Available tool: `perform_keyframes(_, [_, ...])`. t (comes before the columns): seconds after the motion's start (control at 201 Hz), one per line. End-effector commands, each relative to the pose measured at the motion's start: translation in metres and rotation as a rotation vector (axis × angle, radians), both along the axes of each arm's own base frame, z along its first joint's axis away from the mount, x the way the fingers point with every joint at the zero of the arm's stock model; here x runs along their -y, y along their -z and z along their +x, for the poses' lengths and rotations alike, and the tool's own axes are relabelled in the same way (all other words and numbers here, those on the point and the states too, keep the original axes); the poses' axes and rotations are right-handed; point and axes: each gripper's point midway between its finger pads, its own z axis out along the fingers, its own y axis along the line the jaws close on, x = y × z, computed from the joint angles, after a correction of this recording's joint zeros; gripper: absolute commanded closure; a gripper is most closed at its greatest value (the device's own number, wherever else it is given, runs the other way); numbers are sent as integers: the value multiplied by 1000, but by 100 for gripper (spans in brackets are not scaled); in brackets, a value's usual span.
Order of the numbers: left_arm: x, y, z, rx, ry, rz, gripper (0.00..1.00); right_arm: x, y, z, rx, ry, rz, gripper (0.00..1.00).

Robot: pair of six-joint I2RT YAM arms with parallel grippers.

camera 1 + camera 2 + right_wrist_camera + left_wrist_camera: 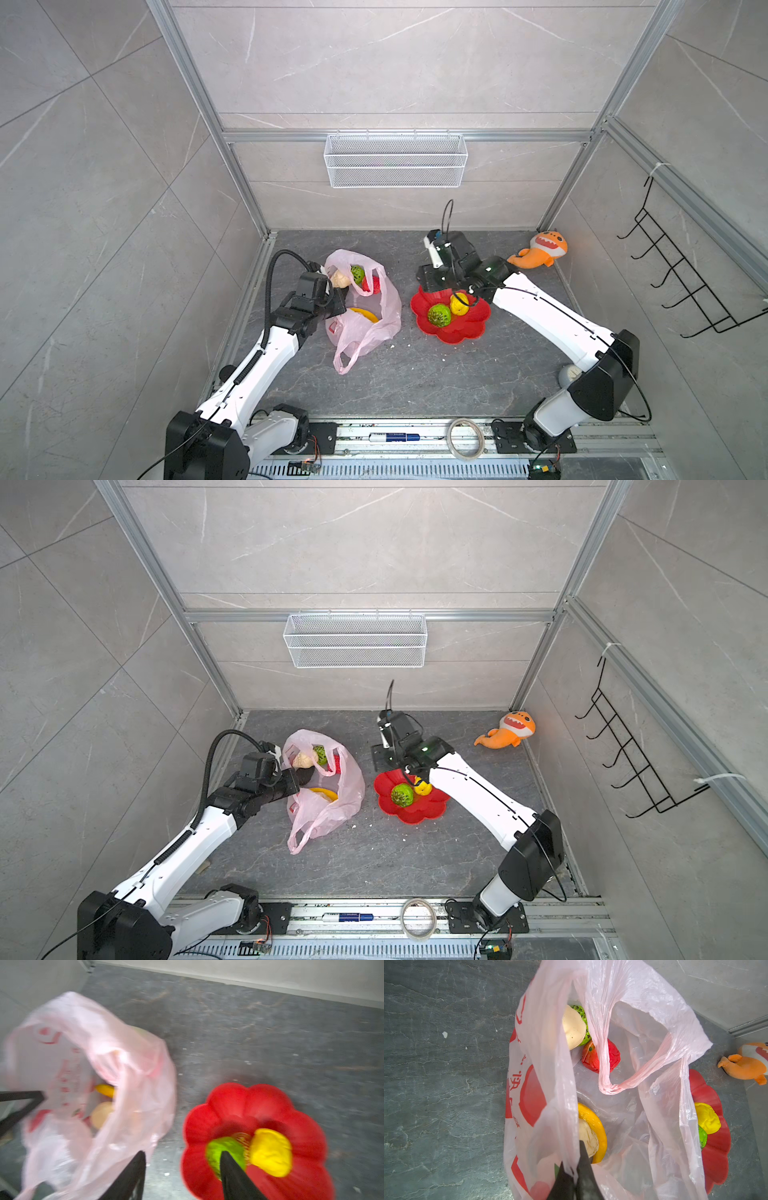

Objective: Take fruits out of the plastic bag
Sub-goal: Place the fruit on the plate, then pick up the fruit from the plastic bag.

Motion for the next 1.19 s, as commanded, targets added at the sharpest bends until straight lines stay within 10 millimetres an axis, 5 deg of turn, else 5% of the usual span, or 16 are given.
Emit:
perform_keyframes(0.0, [-8, -2, -4, 21, -26, 23, 100, -60, 0, -7, -25, -89, 135, 51])
perform_keyframes(0.234, [-7, 2, -7, 47, -45, -26, 100, -164, 33, -7, -103, -202, 291, 69])
perform_keyframes(0.433, [-4, 5, -8, 44, -41, -45, 100, -212, 73, 6, -155, -231, 247, 71])
perform_keyframes(0.717, [-1, -3, -10, 70, -20, -64, 100, -233, 118, 37, -140, -184, 138, 64])
perform_keyframes(1.189, [2, -6, -16, 84, 4, -81, 100, -221, 126, 62, -33, -113, 14, 38])
